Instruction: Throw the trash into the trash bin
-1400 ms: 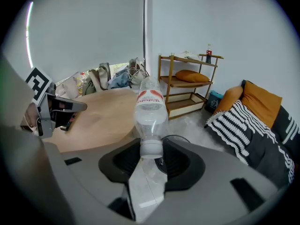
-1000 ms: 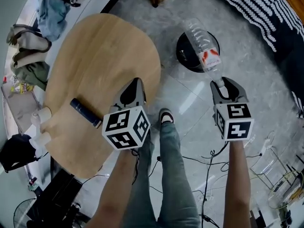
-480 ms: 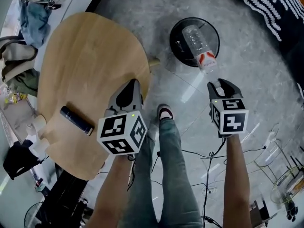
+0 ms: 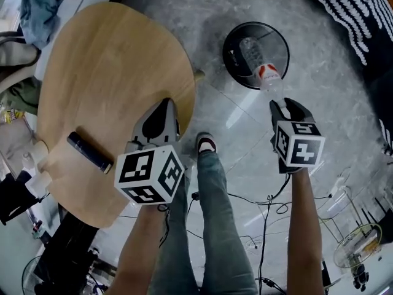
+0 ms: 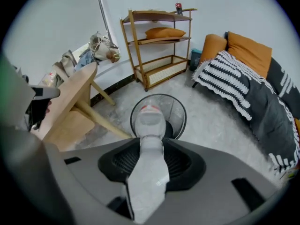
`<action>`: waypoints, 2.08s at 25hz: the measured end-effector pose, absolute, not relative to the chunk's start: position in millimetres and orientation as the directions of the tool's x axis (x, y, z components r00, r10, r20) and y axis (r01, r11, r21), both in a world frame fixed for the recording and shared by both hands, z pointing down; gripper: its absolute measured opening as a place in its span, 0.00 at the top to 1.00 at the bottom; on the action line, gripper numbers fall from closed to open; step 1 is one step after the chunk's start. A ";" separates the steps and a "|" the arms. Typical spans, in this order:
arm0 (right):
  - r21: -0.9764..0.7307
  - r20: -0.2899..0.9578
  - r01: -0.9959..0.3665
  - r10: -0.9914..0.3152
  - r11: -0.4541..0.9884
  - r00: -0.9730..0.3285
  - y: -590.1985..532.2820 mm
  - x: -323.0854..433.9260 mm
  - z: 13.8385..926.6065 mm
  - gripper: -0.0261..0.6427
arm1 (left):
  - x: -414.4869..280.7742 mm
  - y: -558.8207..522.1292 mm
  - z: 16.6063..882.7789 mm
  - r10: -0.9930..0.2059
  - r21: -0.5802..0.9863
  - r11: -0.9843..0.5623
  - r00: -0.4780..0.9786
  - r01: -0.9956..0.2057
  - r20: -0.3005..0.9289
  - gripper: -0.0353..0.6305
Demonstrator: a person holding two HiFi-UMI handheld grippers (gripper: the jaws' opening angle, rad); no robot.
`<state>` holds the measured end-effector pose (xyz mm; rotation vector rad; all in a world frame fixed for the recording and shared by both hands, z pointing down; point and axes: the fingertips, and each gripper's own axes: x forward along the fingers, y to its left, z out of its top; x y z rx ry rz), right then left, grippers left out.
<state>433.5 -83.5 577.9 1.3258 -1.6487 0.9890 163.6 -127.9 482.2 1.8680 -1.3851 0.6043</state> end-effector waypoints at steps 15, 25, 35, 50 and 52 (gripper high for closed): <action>-0.080 0.898 -0.983 -0.415 0.168 -0.144 -109.4 403.7 564.1 0.64 | 122.2 -126.5 482.1 -0.637 0.283 -0.085 0.271 -0.955 0.722 0.92; -0.057 0.900 -0.976 -0.413 0.210 -0.142 -98.3 362.8 530.0 0.65 | 77.4 -102.8 469.3 -0.653 0.292 -0.023 0.235 -0.956 0.720 0.92; -0.064 0.869 -0.971 -0.465 0.232 -0.169 -100.9 305.8 490.7 0.67 | 18.9 -75.4 440.4 -0.697 0.317 0.048 0.196 -0.947 0.689 0.92; -0.125 0.815 -0.918 -0.488 0.377 -0.312 -84.1 162.7 437.9 0.66 | -92.2 2.1 412.2 -0.711 0.296 0.187 0.079 -0.937 0.699 0.92; -0.134 0.813 -0.903 -0.475 0.409 -0.336 -76.2 139.3 437.1 0.66 | -109.6 14.3 412.0 -0.711 0.294 0.214 0.057 -0.932 0.701 0.92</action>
